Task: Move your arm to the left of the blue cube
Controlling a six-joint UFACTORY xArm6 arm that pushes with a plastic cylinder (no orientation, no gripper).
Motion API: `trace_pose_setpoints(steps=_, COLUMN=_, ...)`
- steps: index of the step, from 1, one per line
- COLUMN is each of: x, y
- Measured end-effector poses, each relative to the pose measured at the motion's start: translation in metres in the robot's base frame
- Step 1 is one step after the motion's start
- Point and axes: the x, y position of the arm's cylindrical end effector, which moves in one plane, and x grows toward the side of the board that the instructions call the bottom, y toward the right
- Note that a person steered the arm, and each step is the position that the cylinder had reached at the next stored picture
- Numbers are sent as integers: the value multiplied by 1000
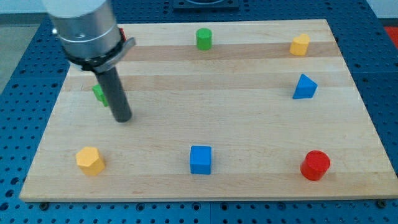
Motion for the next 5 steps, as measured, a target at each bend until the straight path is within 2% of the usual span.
trace_pose_setpoints(steps=1, x=0, y=-42)
trace_pose_setpoints(steps=2, x=1, y=-47)
trace_pose_setpoints(steps=3, x=30, y=-86)
trace_pose_setpoints(steps=4, x=30, y=-81)
trace_pose_setpoints(steps=5, x=30, y=-17)
